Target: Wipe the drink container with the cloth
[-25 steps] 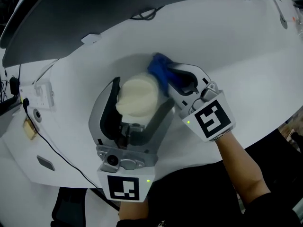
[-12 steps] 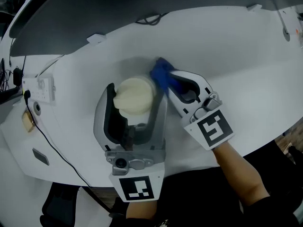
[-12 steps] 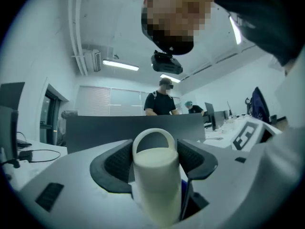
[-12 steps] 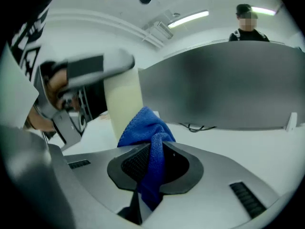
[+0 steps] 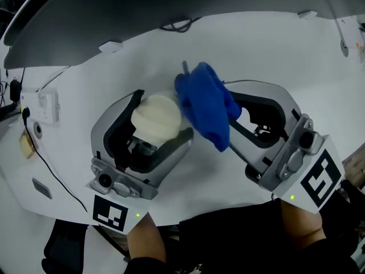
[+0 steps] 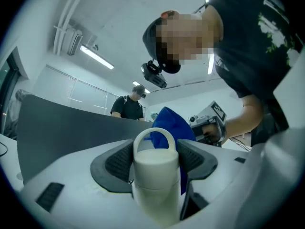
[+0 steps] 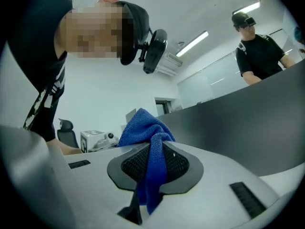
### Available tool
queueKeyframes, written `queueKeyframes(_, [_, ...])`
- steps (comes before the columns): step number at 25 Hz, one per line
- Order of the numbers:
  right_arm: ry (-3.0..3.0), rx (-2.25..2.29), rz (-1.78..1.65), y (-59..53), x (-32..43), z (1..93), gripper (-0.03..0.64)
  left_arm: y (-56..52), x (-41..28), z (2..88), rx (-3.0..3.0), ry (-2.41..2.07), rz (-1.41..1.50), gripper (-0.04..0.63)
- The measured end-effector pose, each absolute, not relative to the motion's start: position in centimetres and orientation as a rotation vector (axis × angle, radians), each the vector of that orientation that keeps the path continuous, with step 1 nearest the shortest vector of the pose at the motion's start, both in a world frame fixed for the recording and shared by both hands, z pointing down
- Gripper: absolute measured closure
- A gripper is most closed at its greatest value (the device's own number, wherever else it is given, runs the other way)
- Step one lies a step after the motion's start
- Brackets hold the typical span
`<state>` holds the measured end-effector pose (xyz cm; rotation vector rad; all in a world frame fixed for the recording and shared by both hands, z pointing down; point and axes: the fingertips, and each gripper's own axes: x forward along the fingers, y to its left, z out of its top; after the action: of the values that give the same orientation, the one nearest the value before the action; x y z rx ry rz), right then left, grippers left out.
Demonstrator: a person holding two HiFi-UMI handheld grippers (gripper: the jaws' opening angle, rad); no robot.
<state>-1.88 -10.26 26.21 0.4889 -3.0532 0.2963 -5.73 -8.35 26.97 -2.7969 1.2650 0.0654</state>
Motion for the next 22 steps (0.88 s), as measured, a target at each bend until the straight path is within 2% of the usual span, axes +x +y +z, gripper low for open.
queueKeyframes(12, [-2.594, 0.39, 0.229, -9.4, -3.6, 40.5, 0.575, -8.4, -5.8, 27.1, -2.811, 1.293, 0.177, 0.311])
queueKeyframes(17, [-2.573, 0.387, 0.19, -9.5, -4.0, 41.5, 0.575, -8.7, -5.8, 27.2, -2.819, 1.318, 0.175, 0.31])
queueKeyframes(22, [-2.582, 0.386, 0.19, -9.5, -4.0, 41.4, 0.574, -7.9, -6.4, 27.4, -2.765, 1.437, -0.019, 0.308])
